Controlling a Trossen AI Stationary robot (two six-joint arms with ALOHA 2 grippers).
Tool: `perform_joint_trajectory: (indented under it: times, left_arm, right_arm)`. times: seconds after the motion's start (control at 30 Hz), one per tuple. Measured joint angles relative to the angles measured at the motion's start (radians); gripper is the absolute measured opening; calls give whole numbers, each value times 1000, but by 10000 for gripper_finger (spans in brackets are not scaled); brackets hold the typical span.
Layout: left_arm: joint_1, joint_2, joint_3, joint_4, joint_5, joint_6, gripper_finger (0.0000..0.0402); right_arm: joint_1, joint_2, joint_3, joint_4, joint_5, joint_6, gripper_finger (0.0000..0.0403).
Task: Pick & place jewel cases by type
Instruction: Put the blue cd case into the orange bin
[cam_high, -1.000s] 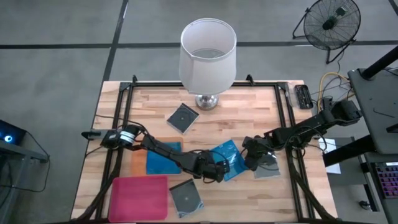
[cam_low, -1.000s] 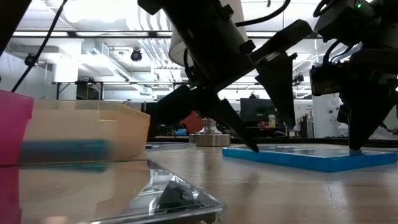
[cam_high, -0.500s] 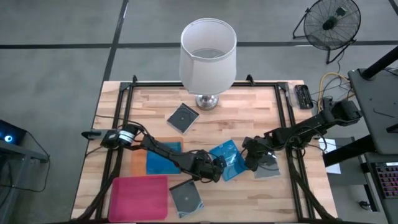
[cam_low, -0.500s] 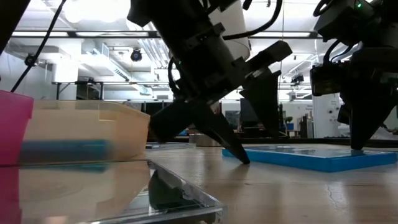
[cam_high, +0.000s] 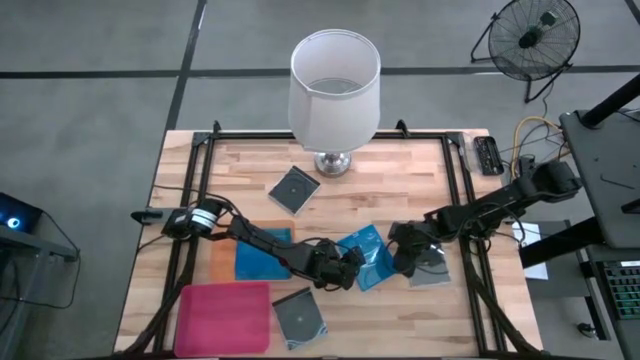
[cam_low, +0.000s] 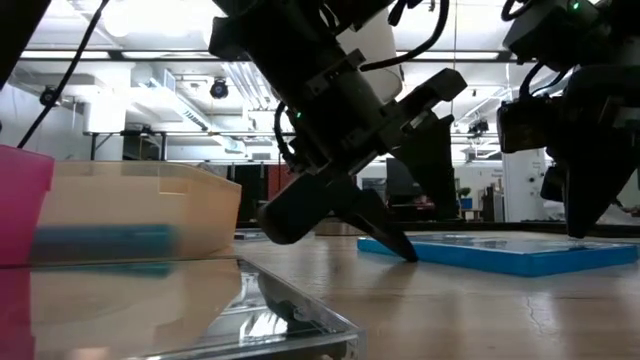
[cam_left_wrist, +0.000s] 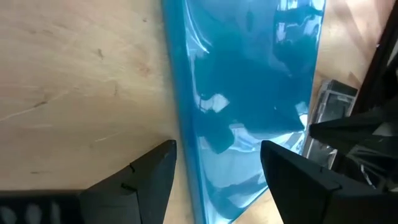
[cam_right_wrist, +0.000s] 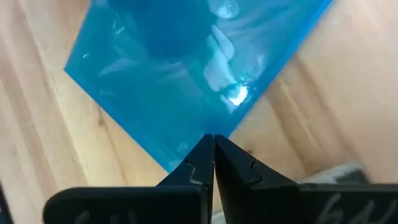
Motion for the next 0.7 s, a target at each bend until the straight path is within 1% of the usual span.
perform_joint_trajectory:
  times: [0.23,0.3,0.43,0.57,0.7]
  left_arm:
    - [5,1,-1,9,-16,30,222]
    - [5,2,-1,15,-20,34,222]
    - [6,3,-1,21,-26,36,222]
    - [6,3,-1,22,-31,48,222]
    - [6,3,-1,27,-47,59,222]
  right_arm:
    - [1,110,5,124,-73,4,8]
    - [1,124,5,145,-72,20,8]
    - [1,101,7,144,-61,24,8]
    - [-1,57,8,129,-25,26,8]
    - [-2,59,8,129,-32,35,8]
